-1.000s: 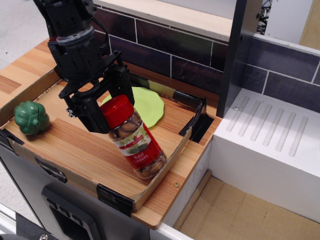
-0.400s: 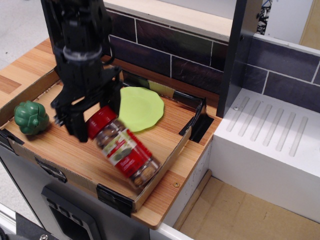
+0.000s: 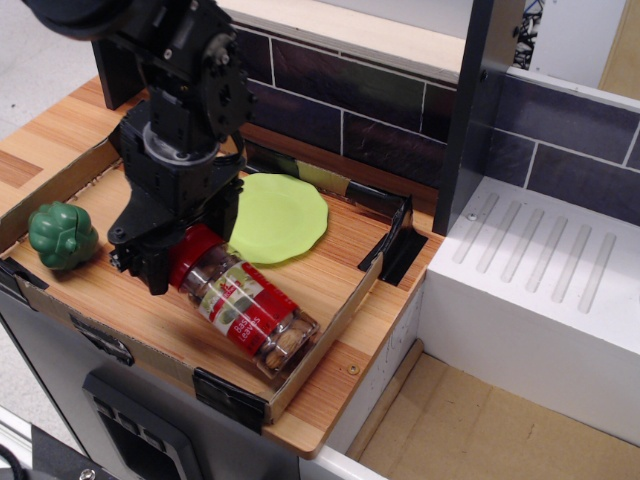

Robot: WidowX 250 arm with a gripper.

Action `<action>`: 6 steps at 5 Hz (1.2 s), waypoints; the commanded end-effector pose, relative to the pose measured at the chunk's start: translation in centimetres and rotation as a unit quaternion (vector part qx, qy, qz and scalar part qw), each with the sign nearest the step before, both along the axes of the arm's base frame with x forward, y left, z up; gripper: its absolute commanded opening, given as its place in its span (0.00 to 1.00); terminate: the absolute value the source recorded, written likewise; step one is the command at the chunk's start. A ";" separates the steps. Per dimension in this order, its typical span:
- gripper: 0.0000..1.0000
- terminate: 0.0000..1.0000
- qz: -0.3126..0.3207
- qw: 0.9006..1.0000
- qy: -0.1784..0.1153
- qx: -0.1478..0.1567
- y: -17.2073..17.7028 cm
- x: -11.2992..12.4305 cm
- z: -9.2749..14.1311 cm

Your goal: Topple basil bottle

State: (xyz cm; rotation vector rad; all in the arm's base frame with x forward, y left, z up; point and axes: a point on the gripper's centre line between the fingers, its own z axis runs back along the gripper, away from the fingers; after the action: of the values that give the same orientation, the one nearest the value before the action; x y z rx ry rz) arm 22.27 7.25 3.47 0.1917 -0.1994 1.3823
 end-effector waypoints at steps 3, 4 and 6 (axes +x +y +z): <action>1.00 0.00 -0.016 0.999 -0.018 -0.037 -0.5 0.4 3.8; 1.00 0.00 -0.013 0.998 -0.042 -0.051 -0.9 1.0 6.6; 1.00 0.00 -0.013 0.998 -0.042 -0.051 -0.9 1.0 6.6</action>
State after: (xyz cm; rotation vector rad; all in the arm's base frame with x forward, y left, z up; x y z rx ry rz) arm 22.32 6.22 8.77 0.0664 -0.1591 1.3657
